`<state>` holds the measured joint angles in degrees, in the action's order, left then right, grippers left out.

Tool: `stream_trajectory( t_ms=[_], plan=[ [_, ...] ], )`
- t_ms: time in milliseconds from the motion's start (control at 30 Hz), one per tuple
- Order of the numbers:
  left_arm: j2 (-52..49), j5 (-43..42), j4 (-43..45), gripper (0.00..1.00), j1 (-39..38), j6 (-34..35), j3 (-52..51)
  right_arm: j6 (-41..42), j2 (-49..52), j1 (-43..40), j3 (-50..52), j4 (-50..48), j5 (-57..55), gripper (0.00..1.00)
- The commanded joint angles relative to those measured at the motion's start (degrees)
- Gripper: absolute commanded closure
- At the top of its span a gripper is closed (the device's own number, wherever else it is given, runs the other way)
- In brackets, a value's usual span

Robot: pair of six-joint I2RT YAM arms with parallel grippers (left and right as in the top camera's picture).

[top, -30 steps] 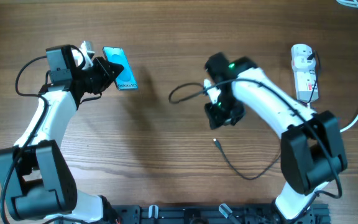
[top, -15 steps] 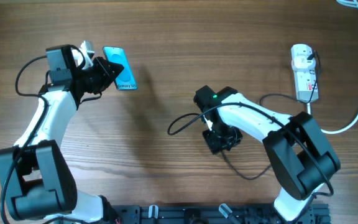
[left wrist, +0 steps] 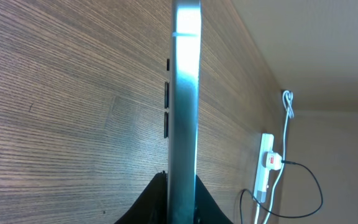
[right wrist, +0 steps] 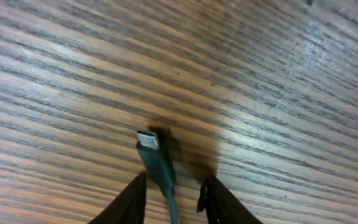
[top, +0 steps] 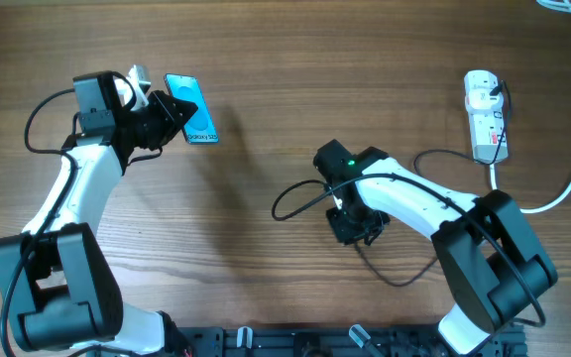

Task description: Plug charger to phone and switch on socket

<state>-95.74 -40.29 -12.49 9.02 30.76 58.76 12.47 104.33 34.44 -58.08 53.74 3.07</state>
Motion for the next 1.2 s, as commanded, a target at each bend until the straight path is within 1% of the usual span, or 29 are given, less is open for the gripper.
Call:
stream_trajectory(
  t_ms=[0,67,133,233,367,467,633,700,767,800,867,933,1033,1067,1100,1167],
  plan=[
    [0.0,-0.5,0.4,0.86,0.1,-0.2,0.3,-0.5,3.1,0.1,2.3,-3.8,0.1,0.76],
    [0.0,-0.5,0.4,0.86,0.1,-0.3,0.3,-0.5,3.1,0.1,2.3,-4.9,0.1,0.80],
    [0.0,-0.5,0.4,0.86,0.1,-0.2,0.3,-0.5,3.1,0.1,2.3,-5.3,0.1,0.79],
    [0.0,-0.5,0.4,0.85,0.1,-0.2,0.3,-0.5,3.1,0.1,2.3,-5.3,0.1,0.73],
    [0.0,-0.5,0.4,0.85,0.1,-0.2,0.3,-1.2,3.1,0.1,2.3,-5.8,0.1,0.72],
    [0.0,-0.5,0.4,0.85,0.1,-0.3,0.3,-1.2,3.1,0.1,2.3,-5.7,0.2,0.77],
    [0.0,-0.5,0.4,0.86,0.1,-0.2,0.3,-1.2,3.1,0.1,2.3,-4.7,0.1,0.89],
    [0.0,-0.5,0.4,0.88,0.1,-0.3,0.3,-1.1,3.1,0.1,2.3,-3.9,0.1,0.91],
    [0.0,-0.5,0.4,0.91,0.1,-0.3,0.3,-0.8,3.1,0.1,2.3,-3.5,0.1,0.96],
    [0.0,-0.5,0.4,0.95,0.1,-0.3,0.3,-0.2,3.1,0.1,2.3,-3.4,0.3,0.96],
    [0.0,-0.5,0.1,0.96,0.1,-0.3,0.3,-0.4,3.0,0.1,2.3,-3.5,2.0,0.96],
    [0.0,-0.6,-1.1,0.96,0.1,-0.3,0.3,-2.9,2.7,0.1,2.3,-3.6,5.8,0.96],
    [0.0,-1.5,-1.7,0.96,0.1,-0.7,0.3,-8.7,0.6,0.1,2.2,-4.8,15.9,0.96],
    [0.0,-4.2,-1.4,0.96,0.2,-3.6,0.3,-10.2,-1.0,0.1,2.1,-5.5,19.6,0.96],
    [0.0,-9.6,-0.2,0.96,0.2,-7.6,0.3,-11.7,-3.7,0.1,1.8,-6.4,24.4,0.96],
    [0.0,-15.4,1.4,0.96,0.2,-9.6,0.3,-13.7,-6.8,0.0,1.6,-7.8,31.3,0.96]
  ],
)
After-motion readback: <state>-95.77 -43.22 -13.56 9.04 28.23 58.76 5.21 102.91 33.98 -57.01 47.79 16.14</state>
